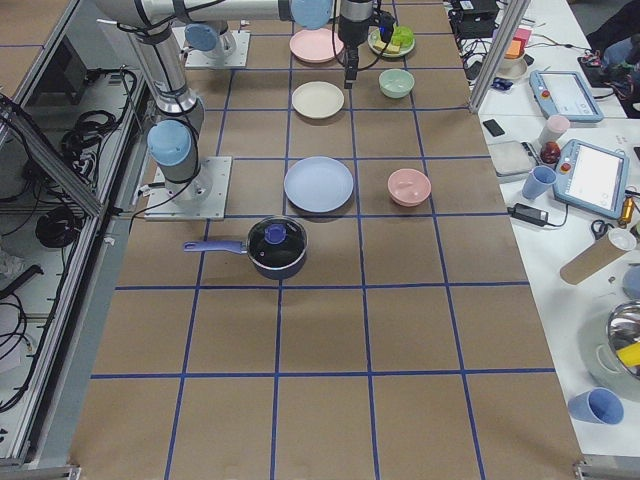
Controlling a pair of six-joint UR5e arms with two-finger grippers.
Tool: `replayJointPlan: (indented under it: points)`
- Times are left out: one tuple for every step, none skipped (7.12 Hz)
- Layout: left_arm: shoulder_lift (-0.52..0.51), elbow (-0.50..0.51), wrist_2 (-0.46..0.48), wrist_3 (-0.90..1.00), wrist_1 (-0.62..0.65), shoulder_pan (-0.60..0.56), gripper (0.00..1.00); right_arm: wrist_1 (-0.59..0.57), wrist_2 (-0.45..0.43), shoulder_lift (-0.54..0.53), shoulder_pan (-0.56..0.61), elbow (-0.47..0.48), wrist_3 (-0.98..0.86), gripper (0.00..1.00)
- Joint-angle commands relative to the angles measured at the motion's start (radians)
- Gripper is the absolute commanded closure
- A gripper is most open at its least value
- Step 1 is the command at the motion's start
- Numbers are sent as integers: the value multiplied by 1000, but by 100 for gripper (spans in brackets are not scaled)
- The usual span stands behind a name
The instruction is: Stack three plates with pink and blue
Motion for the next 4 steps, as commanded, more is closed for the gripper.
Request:
replayJointPlan:
  points:
    - [34,-50,2,-1,3,-23,0,-1,-17,9,-1,7,6,0]
    - [41,-76,-3,1,3,-26,0,-16,-17,38,-20,8,-11,0]
    - [41,-93,-12,-1,13,-25,0,-41,-11,70,-74,8,-76,0]
    - [45,-98,-18,16,15,-22,0,-80,-4,99,-143,10,-163,0]
